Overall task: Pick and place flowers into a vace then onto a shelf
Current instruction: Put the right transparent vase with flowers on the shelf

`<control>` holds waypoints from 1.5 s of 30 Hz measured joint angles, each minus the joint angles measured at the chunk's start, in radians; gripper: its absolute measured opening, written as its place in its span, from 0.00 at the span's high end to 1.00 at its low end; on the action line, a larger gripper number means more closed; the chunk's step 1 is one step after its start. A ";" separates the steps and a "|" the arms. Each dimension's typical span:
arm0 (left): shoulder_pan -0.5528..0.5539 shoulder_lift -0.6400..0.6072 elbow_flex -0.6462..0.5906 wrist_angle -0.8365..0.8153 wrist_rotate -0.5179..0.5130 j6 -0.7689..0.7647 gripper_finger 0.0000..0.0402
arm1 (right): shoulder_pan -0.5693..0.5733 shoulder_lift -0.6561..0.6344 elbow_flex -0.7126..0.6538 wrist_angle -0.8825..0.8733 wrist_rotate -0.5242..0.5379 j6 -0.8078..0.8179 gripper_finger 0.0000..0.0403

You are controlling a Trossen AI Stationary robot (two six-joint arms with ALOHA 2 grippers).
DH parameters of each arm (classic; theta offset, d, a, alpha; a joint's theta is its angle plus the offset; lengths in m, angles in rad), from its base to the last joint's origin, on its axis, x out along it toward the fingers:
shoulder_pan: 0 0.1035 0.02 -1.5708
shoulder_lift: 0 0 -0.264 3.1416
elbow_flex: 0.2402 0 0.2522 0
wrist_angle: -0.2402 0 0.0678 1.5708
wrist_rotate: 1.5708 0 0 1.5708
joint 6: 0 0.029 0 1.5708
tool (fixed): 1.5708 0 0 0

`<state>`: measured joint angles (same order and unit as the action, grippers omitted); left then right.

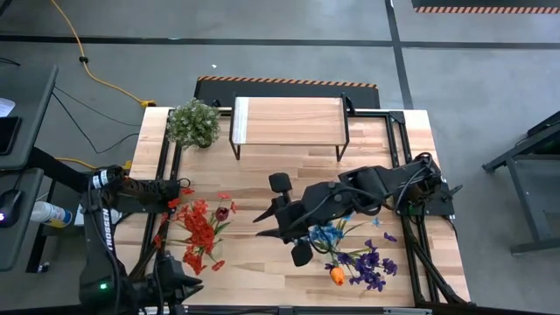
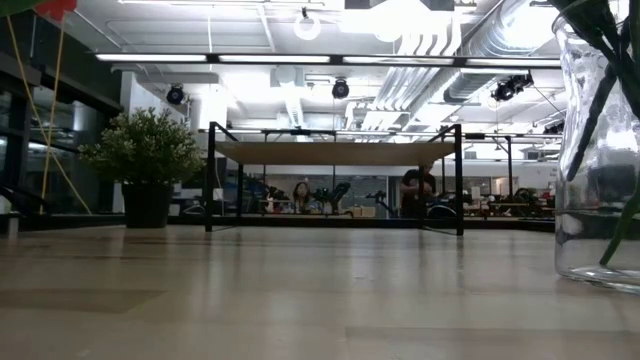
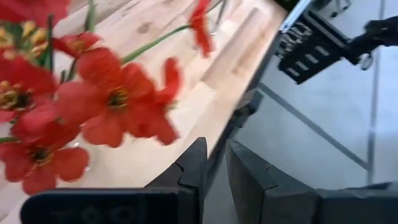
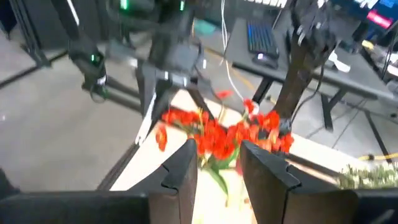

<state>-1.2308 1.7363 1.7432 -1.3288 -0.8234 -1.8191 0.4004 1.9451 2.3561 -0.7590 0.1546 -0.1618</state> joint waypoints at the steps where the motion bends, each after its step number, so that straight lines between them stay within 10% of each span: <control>1: 0.000 0.000 0.015 0.001 -0.001 0.013 0.76 | 0.000 -0.003 0.000 -0.020 0.004 0.001 0.72; 15: 0.000 0.000 0.144 0.088 -0.173 0.220 0.76 | 0.036 -0.182 -0.001 -0.359 0.214 0.101 0.72; 24: 0.000 0.000 0.144 0.132 -0.242 0.221 0.76 | 0.093 -0.304 0.000 -0.810 0.386 0.442 0.72; 30: 0.000 0.000 0.144 0.145 -0.253 0.221 0.76 | 0.153 -0.419 -0.092 -0.809 0.440 0.604 0.72; 45: 0.000 0.000 0.143 0.303 -0.284 0.401 0.76 | 0.314 -0.834 -0.810 -0.814 0.375 1.190 0.72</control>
<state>-1.2304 1.7363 1.8866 -1.0255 -1.1071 -1.4178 0.7141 1.1115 1.5456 -1.5728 0.5294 1.0285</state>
